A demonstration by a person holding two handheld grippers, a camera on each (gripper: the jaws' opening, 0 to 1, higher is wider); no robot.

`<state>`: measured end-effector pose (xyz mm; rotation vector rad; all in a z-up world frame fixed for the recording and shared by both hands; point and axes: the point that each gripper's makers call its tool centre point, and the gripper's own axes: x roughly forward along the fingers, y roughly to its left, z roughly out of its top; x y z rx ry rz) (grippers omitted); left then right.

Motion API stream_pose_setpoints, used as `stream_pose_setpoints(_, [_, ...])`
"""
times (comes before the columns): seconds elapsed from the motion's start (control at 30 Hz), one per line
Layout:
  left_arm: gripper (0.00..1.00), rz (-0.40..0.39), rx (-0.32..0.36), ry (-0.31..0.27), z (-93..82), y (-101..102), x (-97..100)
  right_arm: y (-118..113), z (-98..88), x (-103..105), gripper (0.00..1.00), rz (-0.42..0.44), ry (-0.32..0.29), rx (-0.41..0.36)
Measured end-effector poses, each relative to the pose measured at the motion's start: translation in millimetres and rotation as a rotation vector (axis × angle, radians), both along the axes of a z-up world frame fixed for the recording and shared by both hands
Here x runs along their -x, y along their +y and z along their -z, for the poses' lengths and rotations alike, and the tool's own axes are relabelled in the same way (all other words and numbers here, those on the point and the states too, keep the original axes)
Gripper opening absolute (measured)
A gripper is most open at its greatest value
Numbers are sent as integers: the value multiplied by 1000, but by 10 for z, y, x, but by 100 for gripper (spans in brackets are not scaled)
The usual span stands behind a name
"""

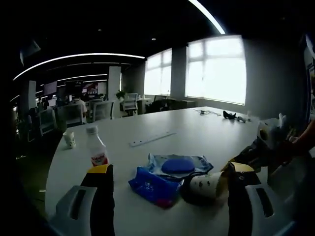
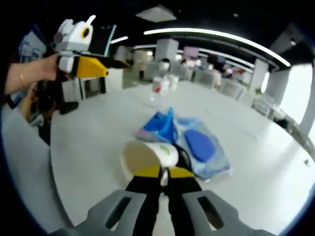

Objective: Arrange the tabletop items into an orderly group along one side of the table until the central work area is clear of visible clutter.

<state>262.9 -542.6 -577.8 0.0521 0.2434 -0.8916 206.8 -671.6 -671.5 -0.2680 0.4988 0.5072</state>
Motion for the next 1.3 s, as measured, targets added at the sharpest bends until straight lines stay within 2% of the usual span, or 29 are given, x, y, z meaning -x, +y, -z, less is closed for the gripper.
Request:
stream_pose_setpoints(0.07, [97,11,-3,-4,-3,-19,18,-18,-39,-18,0,8,-2,-10])
stream_pose_setpoints(0.13, [97,20,-1,-13,-11,-39,32,-17,-57,-23,0,23,21,-46])
stream_pose_setpoints(0.3, [97,40,7,-9,21,-81,80,-37,-69,-15,0,43,60,-49])
stream_pose_setpoints(0.43, [97,62,8,7,75,-112,144,-42,-107,16,0,64,97,-75])
stream_pose_setpoints(0.5, [97,81,41,32,73,-154,189,-46,-137,25,0,74,109,-88])
stream_pose_setpoints(0.57, [97,88,42,30,76,-171,205,-45,-198,18,0,75,105,-95])
stream_pose_setpoints(0.67, [98,108,23,23,93,-212,249,-36,-268,25,0,83,131,-119])
stream_pose_setpoints(0.77, [98,123,13,11,95,-235,274,-42,-289,73,0,103,209,-144])
stream_pose_setpoints(0.87, [98,145,7,8,104,-265,311,-49,-336,89,0,110,234,-155])
stream_pose_setpoints(1.03, [96,184,-55,-13,181,-304,399,-57,-414,128,0,117,265,-157])
stream_pose_setpoints(1.2, [94,202,-80,-29,219,-366,487,-13,-520,162,0,106,289,-178])
stream_pose_setpoints(1.3, [92,215,-125,-56,237,-401,541,16,-565,197,0,113,323,-187])
